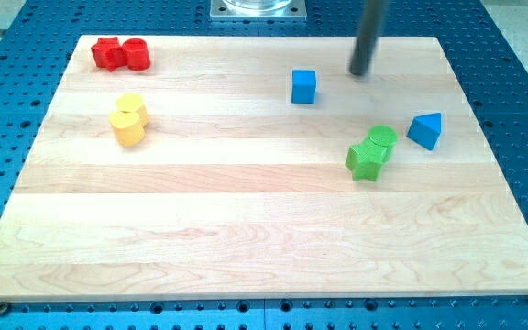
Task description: Place the blue blocks at the right center of the board
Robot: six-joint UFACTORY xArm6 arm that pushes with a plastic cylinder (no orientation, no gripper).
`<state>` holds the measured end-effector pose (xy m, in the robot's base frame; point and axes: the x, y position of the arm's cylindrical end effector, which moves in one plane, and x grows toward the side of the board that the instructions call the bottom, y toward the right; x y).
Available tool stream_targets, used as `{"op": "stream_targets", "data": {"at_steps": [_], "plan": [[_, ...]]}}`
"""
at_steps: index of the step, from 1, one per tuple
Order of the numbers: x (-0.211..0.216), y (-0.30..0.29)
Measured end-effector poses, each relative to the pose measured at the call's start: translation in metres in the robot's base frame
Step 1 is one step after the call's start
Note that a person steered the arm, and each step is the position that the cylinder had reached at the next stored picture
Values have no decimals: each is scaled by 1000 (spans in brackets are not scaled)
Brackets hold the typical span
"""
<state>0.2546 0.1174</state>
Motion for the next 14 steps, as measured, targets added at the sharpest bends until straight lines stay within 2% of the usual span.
{"op": "stream_targets", "data": {"at_steps": [1,2,3,4,5,6,7,8,9,10,11,12,13,14], "plan": [[31,-60],[84,3],[58,-29],[67,-86],[106,-96],[109,-30],[105,6],[62,-15],[66,23],[93,74],[74,70],[87,40],[123,63],[109,69]]}}
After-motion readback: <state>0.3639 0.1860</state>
